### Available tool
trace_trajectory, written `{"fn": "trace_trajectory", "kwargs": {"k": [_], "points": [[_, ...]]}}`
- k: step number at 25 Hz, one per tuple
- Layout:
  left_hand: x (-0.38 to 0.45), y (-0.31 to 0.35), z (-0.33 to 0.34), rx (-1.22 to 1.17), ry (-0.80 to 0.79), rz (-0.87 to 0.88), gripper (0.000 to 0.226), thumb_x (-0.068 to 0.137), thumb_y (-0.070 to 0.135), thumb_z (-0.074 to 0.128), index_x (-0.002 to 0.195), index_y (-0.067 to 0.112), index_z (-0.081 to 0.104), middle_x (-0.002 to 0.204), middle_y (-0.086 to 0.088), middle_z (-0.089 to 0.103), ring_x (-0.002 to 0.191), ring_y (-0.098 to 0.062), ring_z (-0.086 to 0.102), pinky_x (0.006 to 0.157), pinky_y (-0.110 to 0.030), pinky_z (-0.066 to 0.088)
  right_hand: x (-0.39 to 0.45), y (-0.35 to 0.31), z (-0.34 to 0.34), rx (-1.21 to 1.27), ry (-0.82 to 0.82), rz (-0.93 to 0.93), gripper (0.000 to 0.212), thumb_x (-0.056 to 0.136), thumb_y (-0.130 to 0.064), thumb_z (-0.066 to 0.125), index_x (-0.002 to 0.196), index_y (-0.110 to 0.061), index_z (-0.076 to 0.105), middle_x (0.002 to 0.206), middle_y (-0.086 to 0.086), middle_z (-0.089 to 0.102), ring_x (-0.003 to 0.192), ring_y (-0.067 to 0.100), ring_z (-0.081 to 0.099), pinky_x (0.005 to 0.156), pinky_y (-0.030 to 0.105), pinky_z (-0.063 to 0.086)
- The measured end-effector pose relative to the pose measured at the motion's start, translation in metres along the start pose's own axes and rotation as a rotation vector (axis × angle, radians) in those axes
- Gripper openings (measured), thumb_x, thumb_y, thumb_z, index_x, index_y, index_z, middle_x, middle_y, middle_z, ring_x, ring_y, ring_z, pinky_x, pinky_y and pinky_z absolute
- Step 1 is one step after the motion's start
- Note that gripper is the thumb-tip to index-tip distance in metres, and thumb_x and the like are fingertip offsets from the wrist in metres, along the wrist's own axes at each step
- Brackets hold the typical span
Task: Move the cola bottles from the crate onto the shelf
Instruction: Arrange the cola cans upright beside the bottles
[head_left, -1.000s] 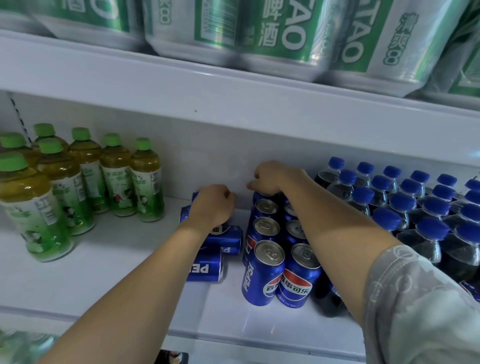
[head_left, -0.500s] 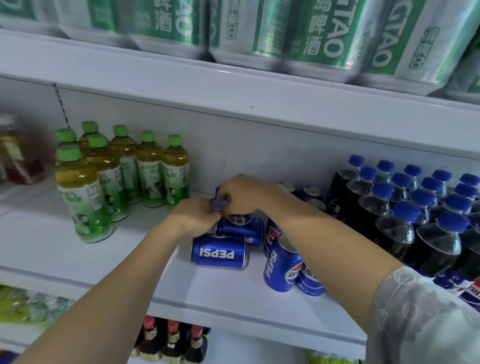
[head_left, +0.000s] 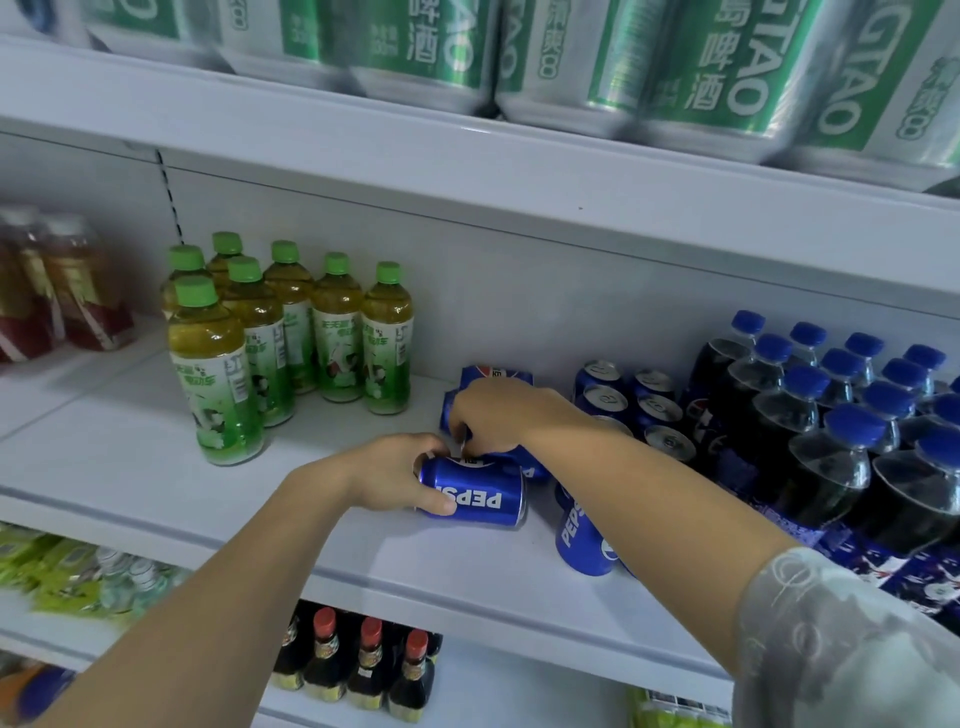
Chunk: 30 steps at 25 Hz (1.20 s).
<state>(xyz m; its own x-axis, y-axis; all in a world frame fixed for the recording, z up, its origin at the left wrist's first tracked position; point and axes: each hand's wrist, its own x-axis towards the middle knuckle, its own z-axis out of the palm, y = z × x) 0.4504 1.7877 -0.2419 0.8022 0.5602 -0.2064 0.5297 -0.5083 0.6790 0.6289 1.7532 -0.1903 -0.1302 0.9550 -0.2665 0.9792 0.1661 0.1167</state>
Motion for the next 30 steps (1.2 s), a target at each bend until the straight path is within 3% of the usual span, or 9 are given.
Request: {"fn": "trace_trajectory", "kwargs": {"k": [2,6,9,12,17,21,26,30], "points": [[-0.001,-0.001,-0.001,0.002,0.008,0.009,0.053,0.077,0.041,0.084,0.121,0.03,0.058,0.111,0.009,0.067,0.099,-0.01,0.065,0.085,-0.024,0.055,0.002,0.0,0.002,-0.011,0.012,0.007,0.006,0.091,-0.031,0.068,0.089,-0.026,0.066,0.081,-0.009,0.059,0.085,0.019,0.061,0.071,0.031,0.047],[-0.01,0.0,-0.007,-0.045,0.054,0.009,0.052,0.076,0.038,0.085,0.12,0.028,0.06,0.107,0.006,0.067,0.099,-0.014,0.065,0.089,-0.03,0.057,0.003,-0.003,0.002,-0.017,0.011,0.007,0.02,0.093,-0.03,0.065,0.075,-0.03,0.057,0.073,-0.009,0.052,0.08,0.021,0.06,0.065,0.029,0.042],[-0.016,0.005,-0.012,-0.086,0.061,-0.005,0.051,0.078,0.033,0.085,0.121,0.026,0.059,0.108,0.003,0.064,0.1,-0.017,0.065,0.085,-0.03,0.059,-0.004,-0.003,-0.007,0.014,0.04,-0.008,0.012,0.094,-0.034,0.066,0.087,-0.024,0.064,0.08,-0.006,0.058,0.082,0.022,0.059,0.064,0.031,0.041],[-0.017,0.016,-0.019,-0.03,0.077,0.001,0.053,0.076,0.04,0.085,0.123,0.031,0.06,0.11,0.003,0.064,0.1,-0.016,0.065,0.085,-0.032,0.059,-0.012,0.004,-0.022,0.09,0.134,-0.006,0.024,0.092,-0.039,0.069,0.1,-0.016,0.068,0.096,0.005,0.066,0.088,0.025,0.06,0.069,0.033,0.042],[-0.01,0.052,-0.019,0.173,0.127,0.076,0.048,0.073,0.048,0.083,0.11,0.026,0.061,0.106,0.006,0.066,0.094,-0.014,0.065,0.085,-0.037,0.058,-0.041,0.015,-0.037,0.148,0.14,0.091,0.038,0.097,-0.041,0.062,0.091,-0.003,0.062,0.093,0.014,0.066,0.084,0.032,0.06,0.064,0.033,0.037],[-0.003,0.074,-0.003,0.246,0.136,0.126,0.054,0.071,0.051,0.083,0.112,0.024,0.06,0.111,0.003,0.066,0.099,-0.017,0.065,0.085,-0.039,0.058,-0.059,0.026,-0.04,0.152,0.13,0.153,0.036,0.093,-0.043,0.063,0.087,-0.007,0.064,0.092,0.012,0.066,0.082,0.027,0.06,0.061,0.031,0.039],[0.004,0.087,0.013,0.296,0.169,0.171,0.053,0.073,0.051,0.081,0.112,0.022,0.059,0.109,0.002,0.064,0.096,-0.018,0.063,0.074,-0.028,0.053,-0.067,0.038,-0.037,0.148,0.117,0.216,0.039,0.086,-0.043,0.072,0.077,-0.006,0.063,0.076,0.01,0.061,0.065,0.022,0.051,0.053,0.029,0.033],[0.006,0.09,0.02,0.265,0.157,0.157,0.057,0.076,0.052,0.078,0.118,0.024,0.05,0.108,0.006,0.061,0.094,-0.015,0.059,0.066,-0.021,0.044,-0.076,0.049,-0.033,0.21,0.125,0.22,0.037,0.084,-0.045,0.075,0.097,-0.012,0.068,0.096,0.006,0.068,0.083,0.023,0.062,0.067,0.033,0.046]]}}
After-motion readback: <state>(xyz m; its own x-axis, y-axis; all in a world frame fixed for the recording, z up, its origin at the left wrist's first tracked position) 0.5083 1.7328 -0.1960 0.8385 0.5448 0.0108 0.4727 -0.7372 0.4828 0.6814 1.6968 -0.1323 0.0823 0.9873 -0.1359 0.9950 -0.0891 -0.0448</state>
